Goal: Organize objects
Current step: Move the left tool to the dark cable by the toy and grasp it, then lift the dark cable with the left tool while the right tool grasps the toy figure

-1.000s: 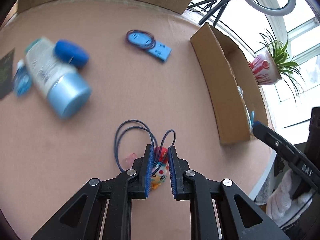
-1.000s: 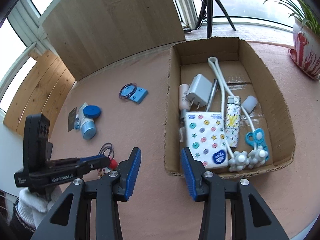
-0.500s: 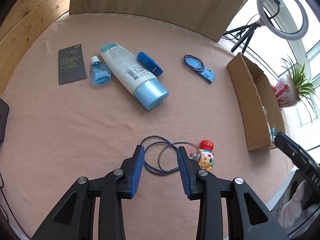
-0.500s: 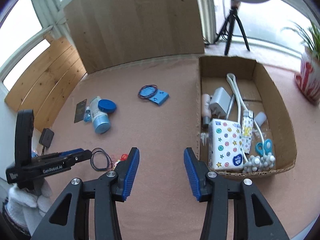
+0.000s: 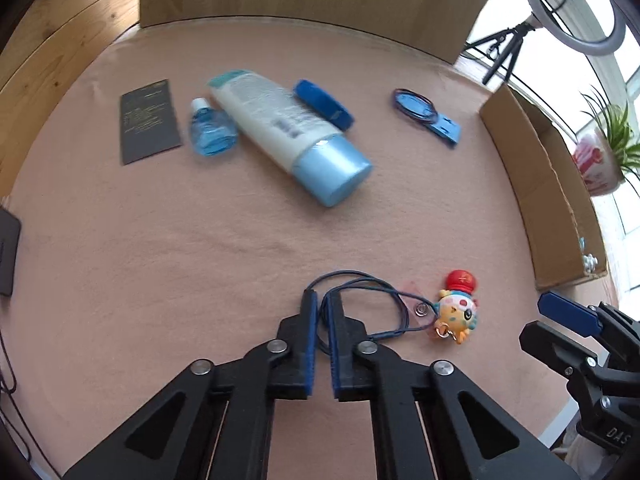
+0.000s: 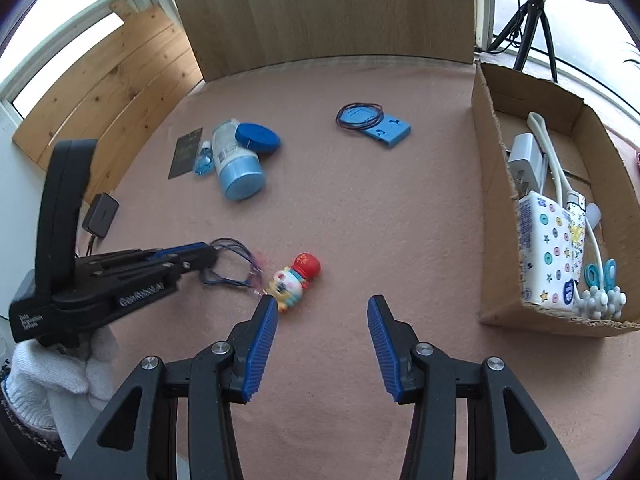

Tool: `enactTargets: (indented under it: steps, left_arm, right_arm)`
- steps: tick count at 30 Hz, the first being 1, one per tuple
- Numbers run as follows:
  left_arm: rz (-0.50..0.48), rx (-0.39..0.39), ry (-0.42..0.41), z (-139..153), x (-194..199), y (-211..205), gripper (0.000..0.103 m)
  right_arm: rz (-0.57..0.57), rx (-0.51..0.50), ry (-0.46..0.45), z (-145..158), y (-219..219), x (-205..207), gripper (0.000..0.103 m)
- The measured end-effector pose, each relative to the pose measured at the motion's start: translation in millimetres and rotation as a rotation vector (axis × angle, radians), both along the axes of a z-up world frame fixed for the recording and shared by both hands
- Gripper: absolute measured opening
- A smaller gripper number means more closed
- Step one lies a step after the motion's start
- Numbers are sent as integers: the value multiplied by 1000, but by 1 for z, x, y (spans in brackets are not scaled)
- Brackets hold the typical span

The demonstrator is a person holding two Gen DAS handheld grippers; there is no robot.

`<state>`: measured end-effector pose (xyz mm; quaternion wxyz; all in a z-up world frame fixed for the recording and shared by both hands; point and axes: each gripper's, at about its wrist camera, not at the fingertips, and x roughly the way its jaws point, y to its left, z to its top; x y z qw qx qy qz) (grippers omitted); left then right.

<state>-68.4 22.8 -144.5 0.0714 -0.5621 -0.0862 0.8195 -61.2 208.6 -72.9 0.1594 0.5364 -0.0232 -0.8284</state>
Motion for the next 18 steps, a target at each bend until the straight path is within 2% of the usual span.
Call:
enactTargets:
  steps: [7, 11, 15, 18]
  left_arm:
    - [32, 31, 0, -1, 6, -25, 3]
    - [33, 25, 11, -1, 12, -28, 3]
    - [42, 37, 10, -1, 19, -38, 3]
    - [56, 42, 13, 0, 21, -45, 3]
  right_arm:
    - [13, -16, -30, -10, -18, -9, 43]
    - [8, -48, -85, -22, -33, -21, 43]
    - [0, -7, -111, -33, -43, -26, 43]
    - [-13, -29, -127, -38, -44, -29, 42]
